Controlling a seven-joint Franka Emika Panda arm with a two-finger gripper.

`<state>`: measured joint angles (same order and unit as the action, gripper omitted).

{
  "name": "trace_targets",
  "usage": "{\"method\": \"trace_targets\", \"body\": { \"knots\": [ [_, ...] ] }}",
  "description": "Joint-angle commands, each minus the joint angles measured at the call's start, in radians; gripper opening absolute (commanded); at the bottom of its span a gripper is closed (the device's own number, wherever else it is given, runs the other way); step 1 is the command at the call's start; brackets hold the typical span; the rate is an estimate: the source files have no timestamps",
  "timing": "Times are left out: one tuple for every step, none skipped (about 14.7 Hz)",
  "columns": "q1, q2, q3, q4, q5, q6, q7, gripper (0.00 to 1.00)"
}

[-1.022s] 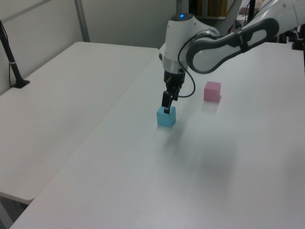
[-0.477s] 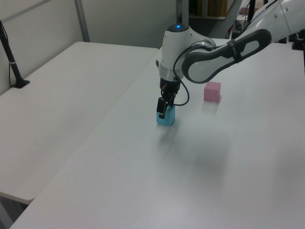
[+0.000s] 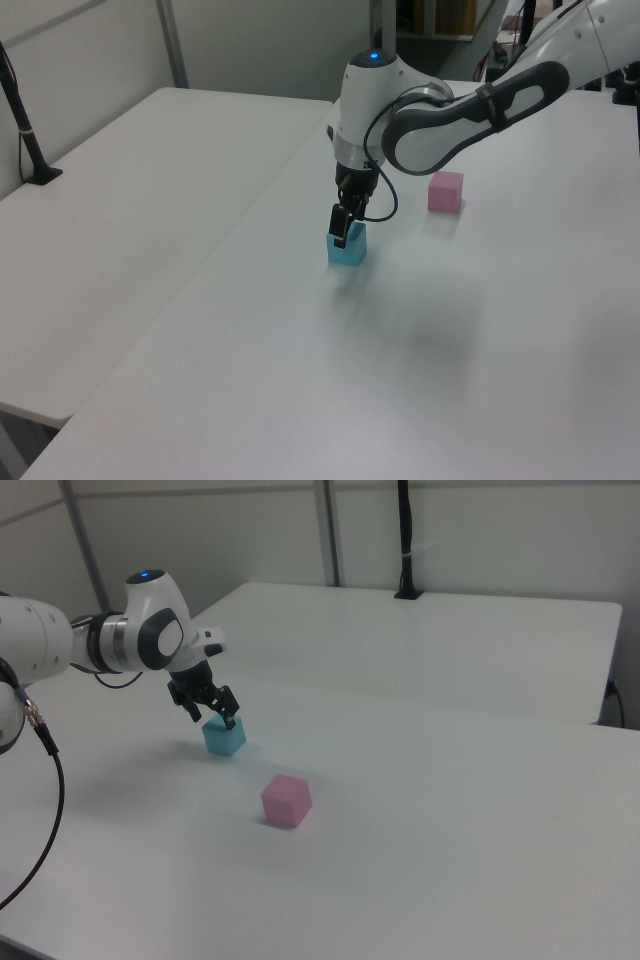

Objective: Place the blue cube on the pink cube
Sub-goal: 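Lift the light-blue cube and carry it over the pink cube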

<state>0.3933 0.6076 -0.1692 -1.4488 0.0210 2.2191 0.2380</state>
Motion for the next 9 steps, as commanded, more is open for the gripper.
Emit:
{"method": "trace_targets", "body": {
  "knots": [
    [0.006,0.021,-0.009,0.005,-0.029,0.017,0.015,1.00],
    [0.006,0.023,-0.009,0.005,-0.030,0.019,0.015,0.96],
    [0.006,0.026,-0.009,0.005,-0.032,0.019,0.015,0.84],
    [0.006,0.034,-0.007,0.007,-0.035,0.021,0.015,0.66],
    [0.006,0.035,-0.007,0.007,-0.035,0.022,0.015,0.45],
    [0.006,0.034,-0.004,0.008,-0.035,0.022,0.020,0.22],
    [0.006,0.031,-0.003,0.010,-0.033,0.022,0.023,0.07],
    [0.004,0.018,-0.001,0.008,-0.033,0.021,0.021,0.05],
    [0.001,-0.018,-0.001,0.002,-0.032,0.019,0.014,0.05]
  ]
}}
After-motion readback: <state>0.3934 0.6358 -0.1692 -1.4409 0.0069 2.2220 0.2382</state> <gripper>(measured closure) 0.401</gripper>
